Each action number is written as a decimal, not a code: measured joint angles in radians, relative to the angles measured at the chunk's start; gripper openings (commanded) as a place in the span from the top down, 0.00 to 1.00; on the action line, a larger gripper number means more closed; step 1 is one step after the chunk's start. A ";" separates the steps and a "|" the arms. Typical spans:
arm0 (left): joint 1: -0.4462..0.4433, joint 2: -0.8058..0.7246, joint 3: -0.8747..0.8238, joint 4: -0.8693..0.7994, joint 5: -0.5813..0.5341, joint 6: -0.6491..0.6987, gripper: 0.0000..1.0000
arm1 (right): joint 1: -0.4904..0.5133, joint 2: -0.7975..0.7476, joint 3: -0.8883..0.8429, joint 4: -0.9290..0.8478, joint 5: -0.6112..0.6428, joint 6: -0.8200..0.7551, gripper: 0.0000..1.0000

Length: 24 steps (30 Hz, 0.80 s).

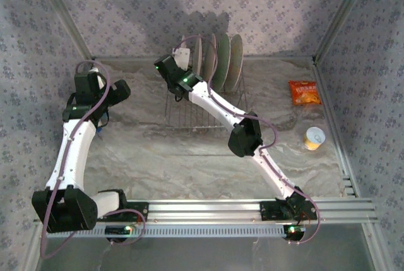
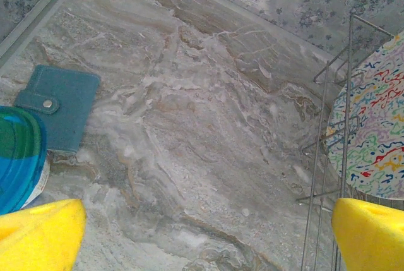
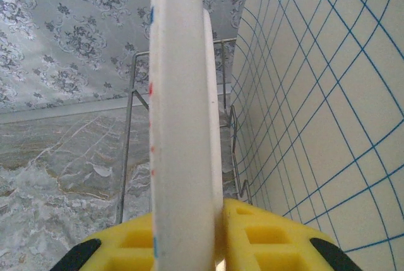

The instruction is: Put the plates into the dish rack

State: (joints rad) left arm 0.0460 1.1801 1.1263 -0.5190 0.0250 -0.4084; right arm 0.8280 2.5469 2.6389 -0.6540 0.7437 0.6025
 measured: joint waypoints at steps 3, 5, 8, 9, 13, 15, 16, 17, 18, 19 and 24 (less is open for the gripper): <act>0.000 0.000 0.000 0.000 0.004 0.000 0.01 | 0.001 0.000 0.000 0.000 0.000 0.000 0.79; 0.000 0.000 0.000 0.000 0.004 0.000 0.01 | 0.002 0.000 0.000 0.000 0.000 -0.003 0.79; 0.000 0.000 0.000 0.000 0.004 0.000 0.01 | 0.008 0.000 0.000 0.001 0.002 -0.016 0.78; 0.000 0.000 0.000 0.000 0.004 0.000 0.01 | 0.010 0.000 0.000 0.000 0.003 -0.020 0.78; 0.000 0.000 0.000 0.000 0.004 0.000 0.01 | 0.021 -0.012 0.000 -0.003 0.007 -0.039 0.78; 0.000 0.000 0.000 0.000 0.004 0.000 0.01 | 0.026 -0.025 0.000 -0.011 0.008 -0.047 0.78; 0.000 0.000 0.000 0.000 0.004 0.000 0.01 | 0.029 -0.034 0.000 -0.016 0.008 -0.050 0.77; 0.000 0.000 0.000 0.000 0.004 0.000 0.01 | 0.031 -0.044 0.000 -0.019 0.008 -0.054 0.77; 0.000 0.000 0.000 0.000 0.004 0.000 0.01 | 0.032 -0.052 0.000 -0.022 0.009 -0.058 0.77; 0.000 0.000 0.000 0.000 0.004 0.000 0.01 | 0.034 -0.064 0.000 -0.024 0.011 -0.062 0.77; 0.000 0.000 0.000 0.000 0.004 0.000 0.01 | 0.037 -0.122 0.000 -0.028 0.022 -0.078 0.76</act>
State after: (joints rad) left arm 0.0460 1.1801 1.1263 -0.5190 0.0288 -0.4084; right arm 0.8646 2.4248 2.6389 -0.6823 0.7654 0.5243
